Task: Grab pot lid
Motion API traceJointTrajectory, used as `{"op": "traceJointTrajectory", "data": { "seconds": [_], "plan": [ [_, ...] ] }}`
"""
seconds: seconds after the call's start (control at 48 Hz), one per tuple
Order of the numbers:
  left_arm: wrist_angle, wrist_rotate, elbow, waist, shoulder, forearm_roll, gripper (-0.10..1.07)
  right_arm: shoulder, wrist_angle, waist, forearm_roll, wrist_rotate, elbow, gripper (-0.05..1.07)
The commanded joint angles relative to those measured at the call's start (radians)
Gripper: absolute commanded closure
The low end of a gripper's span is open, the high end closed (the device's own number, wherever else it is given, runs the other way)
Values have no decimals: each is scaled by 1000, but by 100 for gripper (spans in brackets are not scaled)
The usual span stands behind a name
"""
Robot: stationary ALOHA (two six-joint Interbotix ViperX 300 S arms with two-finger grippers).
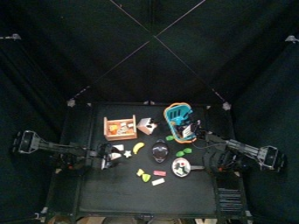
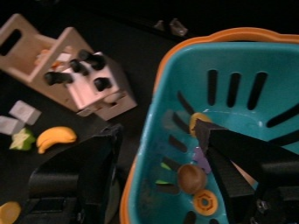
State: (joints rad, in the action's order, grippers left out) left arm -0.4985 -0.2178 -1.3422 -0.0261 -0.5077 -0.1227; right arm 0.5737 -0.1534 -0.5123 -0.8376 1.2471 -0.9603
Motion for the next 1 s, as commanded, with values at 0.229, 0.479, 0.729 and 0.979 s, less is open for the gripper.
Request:
{"op": "traceJointTrajectory", "data": {
  "seconds": [0.229, 0.479, 0.729, 0.979],
  "plan": [
    [-5, 2, 17, -6, 2, 2, -2, 35, 160, 166, -28, -3, -17, 6],
    [-5, 0, 17, -8, 2, 2, -2, -32, 206, 304, -71, -5, 14, 6],
    [-5, 0, 17, -12, 2, 2, -2, -167, 206, 364, -130, -5, 41, 6],
    [-5, -2, 17, -12, 2, 2, -2, -262, 95, 360, -216, -2, 89, 6]
  ]
}}
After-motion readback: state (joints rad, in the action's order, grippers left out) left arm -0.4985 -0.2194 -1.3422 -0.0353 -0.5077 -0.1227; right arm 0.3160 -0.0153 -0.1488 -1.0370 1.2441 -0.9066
